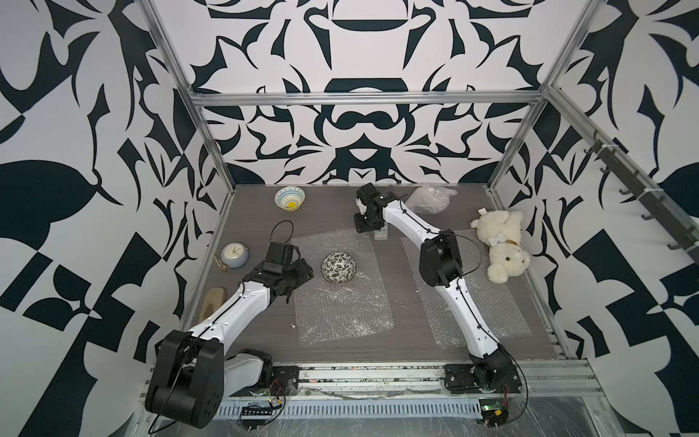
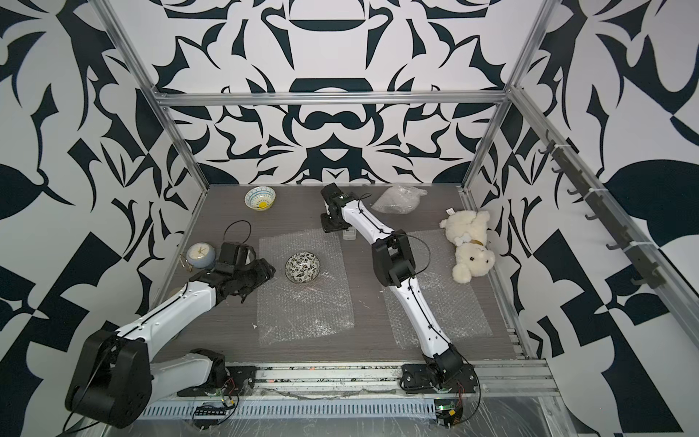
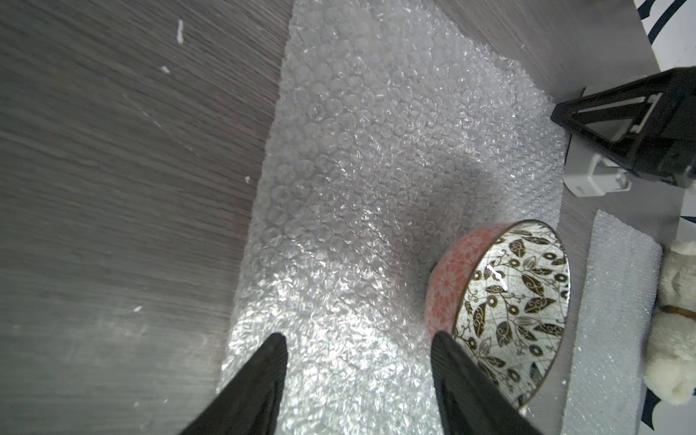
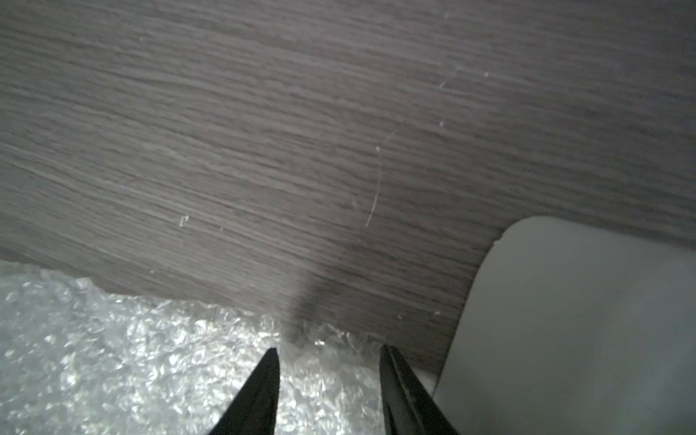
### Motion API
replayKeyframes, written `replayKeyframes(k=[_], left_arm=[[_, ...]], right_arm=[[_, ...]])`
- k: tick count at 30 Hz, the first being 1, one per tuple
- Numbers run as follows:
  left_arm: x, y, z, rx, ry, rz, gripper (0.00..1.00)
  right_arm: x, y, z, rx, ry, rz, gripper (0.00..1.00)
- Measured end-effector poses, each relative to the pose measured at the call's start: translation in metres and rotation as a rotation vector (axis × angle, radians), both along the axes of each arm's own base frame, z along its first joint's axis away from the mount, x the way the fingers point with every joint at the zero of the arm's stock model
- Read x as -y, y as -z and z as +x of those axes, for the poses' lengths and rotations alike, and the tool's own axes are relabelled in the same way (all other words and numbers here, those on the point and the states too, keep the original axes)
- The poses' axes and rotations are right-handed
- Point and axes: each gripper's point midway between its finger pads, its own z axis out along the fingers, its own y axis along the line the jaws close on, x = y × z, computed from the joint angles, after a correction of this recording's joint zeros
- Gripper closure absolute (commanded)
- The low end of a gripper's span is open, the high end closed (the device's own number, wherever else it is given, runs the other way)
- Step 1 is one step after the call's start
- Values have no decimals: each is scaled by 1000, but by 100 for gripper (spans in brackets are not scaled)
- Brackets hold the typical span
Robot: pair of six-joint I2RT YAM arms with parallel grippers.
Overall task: Wrap bowls in bubble wrap
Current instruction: Wrap the bowl in bubble wrap.
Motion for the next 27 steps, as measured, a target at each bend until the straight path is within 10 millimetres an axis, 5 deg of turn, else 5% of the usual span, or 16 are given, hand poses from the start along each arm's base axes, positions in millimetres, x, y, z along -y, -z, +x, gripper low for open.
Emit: replayKeyframes(k=[5, 14, 19, 27], left_arm=[[1, 1, 2, 2, 0, -1, 35], [2, 2, 2, -5, 6, 1, 35], [3, 4, 2, -9, 6, 2, 35], [11, 1, 6, 0, 27, 0, 35]], right_arm=[[-3, 1, -4, -7, -6, -8, 55], [0, 7, -14, -33, 2, -15, 86], [-3, 4, -17, -39, -11, -2, 94], [-22, -42, -29, 4, -63, 65, 95]])
